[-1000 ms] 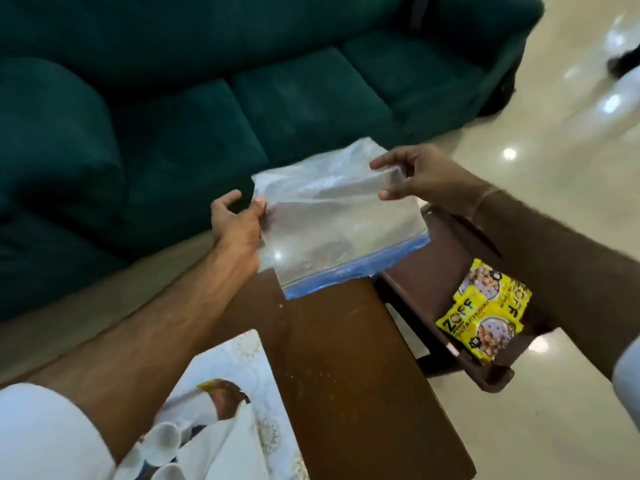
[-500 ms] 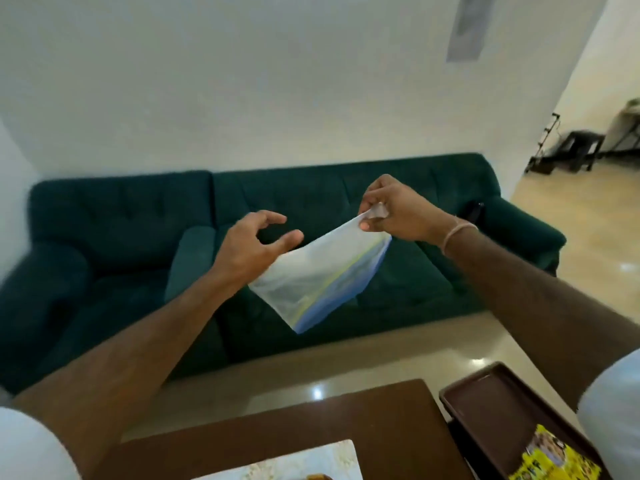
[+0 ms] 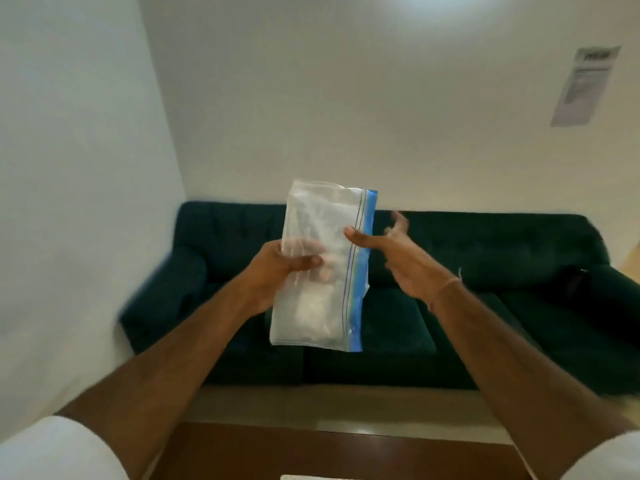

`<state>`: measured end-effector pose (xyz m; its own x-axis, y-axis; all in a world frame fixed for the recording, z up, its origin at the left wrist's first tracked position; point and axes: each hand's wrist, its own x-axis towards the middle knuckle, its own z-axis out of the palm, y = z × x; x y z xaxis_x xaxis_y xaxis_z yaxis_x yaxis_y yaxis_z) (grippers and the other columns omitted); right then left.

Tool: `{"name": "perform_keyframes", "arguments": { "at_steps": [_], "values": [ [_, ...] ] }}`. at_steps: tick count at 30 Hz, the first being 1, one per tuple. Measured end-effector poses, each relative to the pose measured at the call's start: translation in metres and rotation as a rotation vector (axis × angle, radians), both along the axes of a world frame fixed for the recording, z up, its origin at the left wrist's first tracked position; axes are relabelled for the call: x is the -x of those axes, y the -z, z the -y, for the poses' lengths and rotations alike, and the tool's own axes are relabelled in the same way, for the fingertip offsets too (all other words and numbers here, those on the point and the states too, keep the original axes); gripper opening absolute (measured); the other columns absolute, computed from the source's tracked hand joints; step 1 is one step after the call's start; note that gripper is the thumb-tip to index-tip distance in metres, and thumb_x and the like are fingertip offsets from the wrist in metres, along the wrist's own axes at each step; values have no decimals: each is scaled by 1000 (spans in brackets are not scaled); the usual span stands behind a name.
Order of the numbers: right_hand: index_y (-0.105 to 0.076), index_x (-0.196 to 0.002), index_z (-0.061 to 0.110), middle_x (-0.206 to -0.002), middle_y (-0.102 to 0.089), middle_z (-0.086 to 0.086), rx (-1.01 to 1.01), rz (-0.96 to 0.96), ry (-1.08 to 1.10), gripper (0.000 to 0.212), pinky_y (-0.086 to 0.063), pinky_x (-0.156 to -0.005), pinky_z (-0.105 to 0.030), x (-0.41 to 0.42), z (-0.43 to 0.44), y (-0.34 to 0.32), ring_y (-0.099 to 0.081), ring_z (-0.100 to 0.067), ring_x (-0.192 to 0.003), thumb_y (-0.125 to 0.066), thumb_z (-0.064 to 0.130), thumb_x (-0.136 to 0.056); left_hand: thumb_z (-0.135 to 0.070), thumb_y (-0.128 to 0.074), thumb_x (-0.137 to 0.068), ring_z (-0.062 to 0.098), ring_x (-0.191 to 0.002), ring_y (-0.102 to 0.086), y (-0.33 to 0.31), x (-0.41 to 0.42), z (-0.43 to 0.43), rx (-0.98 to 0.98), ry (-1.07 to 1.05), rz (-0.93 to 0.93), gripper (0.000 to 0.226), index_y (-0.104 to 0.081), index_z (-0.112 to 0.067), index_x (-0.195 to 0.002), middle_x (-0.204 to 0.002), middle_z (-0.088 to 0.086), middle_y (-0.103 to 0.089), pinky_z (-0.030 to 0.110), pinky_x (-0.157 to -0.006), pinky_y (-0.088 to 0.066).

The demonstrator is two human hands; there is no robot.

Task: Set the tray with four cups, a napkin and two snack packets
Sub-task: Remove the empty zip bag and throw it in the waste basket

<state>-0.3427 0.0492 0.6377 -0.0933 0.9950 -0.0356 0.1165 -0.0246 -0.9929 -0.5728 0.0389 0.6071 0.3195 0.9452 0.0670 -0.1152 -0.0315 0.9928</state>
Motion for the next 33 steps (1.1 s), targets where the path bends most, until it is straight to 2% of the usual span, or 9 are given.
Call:
{"name": "perform_keyframes", "arguments": {
  "at_steps": [2,4,6,10,15,20,26,30,33],
  "values": [
    [-19,-155,26,-155,-41,-14,164,-158,-228,133,-34,-115,-56,20,0,29,-47,-33,-137,-95,51,-48,-7,-78,-83,40,-113,-66,12,24,8,37,-69,80,41,-67,-2,-123,-125,22,-67,53,-93,-55],
    [-53,-140,14,-134,-64,-14,224,-262,-456,81,-55,-97,-45,45,2,55,-65,-31,-119,-88,37,-70,-8,-80,-82,41,-113,-66,24,47,17,72,-134,114,42,-68,-3,-122,-125,23,-67,53,-92,-55],
    [-66,-127,10,-125,-69,-17,194,-351,-535,52,-59,-86,-40,73,3,73,-68,-33,-113,-82,19,-78,-9,-82,-80,40,-112,-67,34,69,29,102,-175,109,43,-69,-3,-120,-124,23,-68,51,-90,-56],
    [-68,-118,3,-111,-74,-17,99,-391,-522,47,-60,-78,-37,130,3,93,-73,-32,-98,-78,-4,-73,-3,-76,-82,40,-118,-63,56,122,57,134,-153,112,48,-64,-5,-128,-129,22,-65,52,-93,-54],
    [-72,-112,7,-109,-75,-15,126,-391,-587,47,-61,-76,-35,187,-2,117,-74,-29,-97,-77,-7,-67,12,-70,-76,38,-124,-59,88,189,81,158,-199,165,62,-58,-5,-135,-135,20,-61,49,-97,-53],
    [-79,-101,13,-109,-76,-11,190,-267,-624,34,-56,-96,-47,277,-6,159,-69,-30,-101,-65,-12,-83,9,-76,-68,37,-110,-67,146,270,98,257,-417,263,45,-74,-5,-111,-118,19,-71,43,-85,-58],
    [-74,-93,-8,-90,-76,-17,178,-145,-668,16,-60,-80,-48,416,1,230,-71,-33,-84,-67,-12,-80,-5,-63,-88,35,-102,-70,229,390,110,446,-594,309,22,-78,-7,-103,-108,18,-75,45,-87,-59],
    [-77,-86,0,-120,-71,-12,104,66,-733,47,-54,-95,-53,513,-8,301,-66,-33,-112,-44,-31,-75,-14,-51,-82,32,-89,-68,305,484,114,570,-669,420,29,-76,1,-81,-97,16,-74,36,-71,-58],
    [-80,-76,21,-132,-65,-1,-90,412,-859,66,-48,-105,-36,576,-19,357,-58,-15,-125,-38,-29,-64,-7,-70,-81,27,-91,-67,367,536,117,548,-660,145,11,-74,-1,-90,-99,13,-72,30,-69,-56]
  ]
}}
